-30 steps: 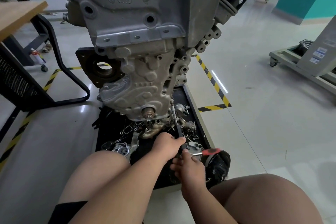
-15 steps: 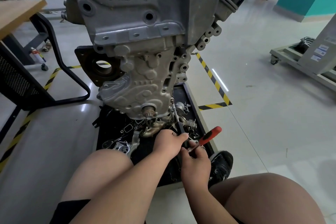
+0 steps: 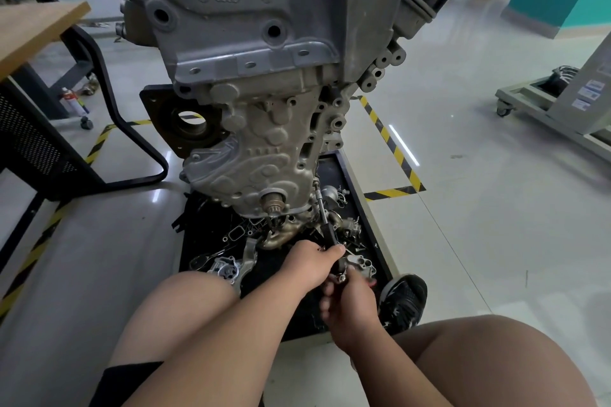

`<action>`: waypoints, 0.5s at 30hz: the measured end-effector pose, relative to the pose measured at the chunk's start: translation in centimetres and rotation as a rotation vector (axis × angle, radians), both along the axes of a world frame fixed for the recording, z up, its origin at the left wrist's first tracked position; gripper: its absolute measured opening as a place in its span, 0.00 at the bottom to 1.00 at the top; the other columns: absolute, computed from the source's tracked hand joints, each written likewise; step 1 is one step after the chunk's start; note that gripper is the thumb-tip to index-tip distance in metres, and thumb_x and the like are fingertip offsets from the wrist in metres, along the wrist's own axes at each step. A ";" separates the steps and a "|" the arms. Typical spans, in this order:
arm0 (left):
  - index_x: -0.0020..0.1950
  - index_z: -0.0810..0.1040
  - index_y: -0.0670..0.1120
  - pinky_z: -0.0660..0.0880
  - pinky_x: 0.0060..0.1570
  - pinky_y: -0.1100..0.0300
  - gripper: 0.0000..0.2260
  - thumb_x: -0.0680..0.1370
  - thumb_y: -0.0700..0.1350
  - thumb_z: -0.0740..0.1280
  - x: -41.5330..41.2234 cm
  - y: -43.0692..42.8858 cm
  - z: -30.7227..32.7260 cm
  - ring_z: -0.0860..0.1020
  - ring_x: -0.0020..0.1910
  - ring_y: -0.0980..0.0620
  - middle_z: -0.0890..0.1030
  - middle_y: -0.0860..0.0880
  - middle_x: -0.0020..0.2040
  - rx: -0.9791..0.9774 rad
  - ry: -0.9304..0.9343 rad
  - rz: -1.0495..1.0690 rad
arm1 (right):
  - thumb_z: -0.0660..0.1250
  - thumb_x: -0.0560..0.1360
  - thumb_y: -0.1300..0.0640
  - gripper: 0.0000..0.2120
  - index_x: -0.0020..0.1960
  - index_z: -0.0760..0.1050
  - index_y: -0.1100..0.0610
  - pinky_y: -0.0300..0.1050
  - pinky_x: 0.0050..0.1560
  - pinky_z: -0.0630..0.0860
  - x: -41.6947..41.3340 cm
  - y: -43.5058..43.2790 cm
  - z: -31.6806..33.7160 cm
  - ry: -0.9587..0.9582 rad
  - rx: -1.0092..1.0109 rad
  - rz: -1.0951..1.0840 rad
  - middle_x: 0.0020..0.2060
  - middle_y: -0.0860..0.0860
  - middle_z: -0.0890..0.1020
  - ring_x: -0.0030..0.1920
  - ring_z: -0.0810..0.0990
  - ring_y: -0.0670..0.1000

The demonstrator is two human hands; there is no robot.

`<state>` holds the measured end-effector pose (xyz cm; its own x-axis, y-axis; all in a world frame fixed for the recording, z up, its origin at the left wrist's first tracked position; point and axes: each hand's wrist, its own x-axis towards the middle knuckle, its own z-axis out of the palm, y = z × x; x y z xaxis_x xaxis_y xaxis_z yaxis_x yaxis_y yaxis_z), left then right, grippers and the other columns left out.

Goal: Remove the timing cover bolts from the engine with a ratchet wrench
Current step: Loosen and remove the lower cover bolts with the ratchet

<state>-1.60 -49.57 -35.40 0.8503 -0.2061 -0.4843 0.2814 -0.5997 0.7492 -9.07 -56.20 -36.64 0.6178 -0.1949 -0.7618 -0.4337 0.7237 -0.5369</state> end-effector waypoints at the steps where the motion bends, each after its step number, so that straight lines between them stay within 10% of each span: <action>1: 0.33 0.75 0.48 0.61 0.22 0.66 0.18 0.77 0.57 0.66 0.0 0.0 0.0 0.70 0.18 0.61 0.73 0.56 0.19 0.000 0.000 0.002 | 0.52 0.83 0.46 0.22 0.36 0.70 0.57 0.37 0.22 0.59 0.0 0.0 0.1 0.002 0.105 0.002 0.23 0.50 0.70 0.19 0.63 0.48; 8: 0.37 0.77 0.47 0.64 0.25 0.64 0.15 0.76 0.56 0.67 0.1 0.1 -0.1 0.73 0.28 0.55 0.76 0.52 0.30 0.011 -0.003 0.027 | 0.52 0.82 0.44 0.29 0.28 0.68 0.57 0.35 0.17 0.55 -0.2 0.2 0.6 -0.033 0.422 -0.001 0.20 0.48 0.63 0.15 0.58 0.46; 15: 0.33 0.76 0.47 0.68 0.30 0.62 0.17 0.75 0.57 0.69 0.0 0.1 0.0 0.77 0.30 0.53 0.78 0.53 0.29 0.048 -0.045 0.028 | 0.55 0.83 0.45 0.20 0.37 0.69 0.56 0.36 0.21 0.57 -0.3 0.7 -0.1 -0.031 0.174 -0.001 0.22 0.49 0.67 0.19 0.61 0.46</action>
<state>-1.57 -49.42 -35.40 0.8763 -0.1597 -0.4545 0.2652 -0.6277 0.7319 -9.38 -55.46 -36.70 0.6413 -0.0625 -0.7647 -0.4183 0.8070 -0.4168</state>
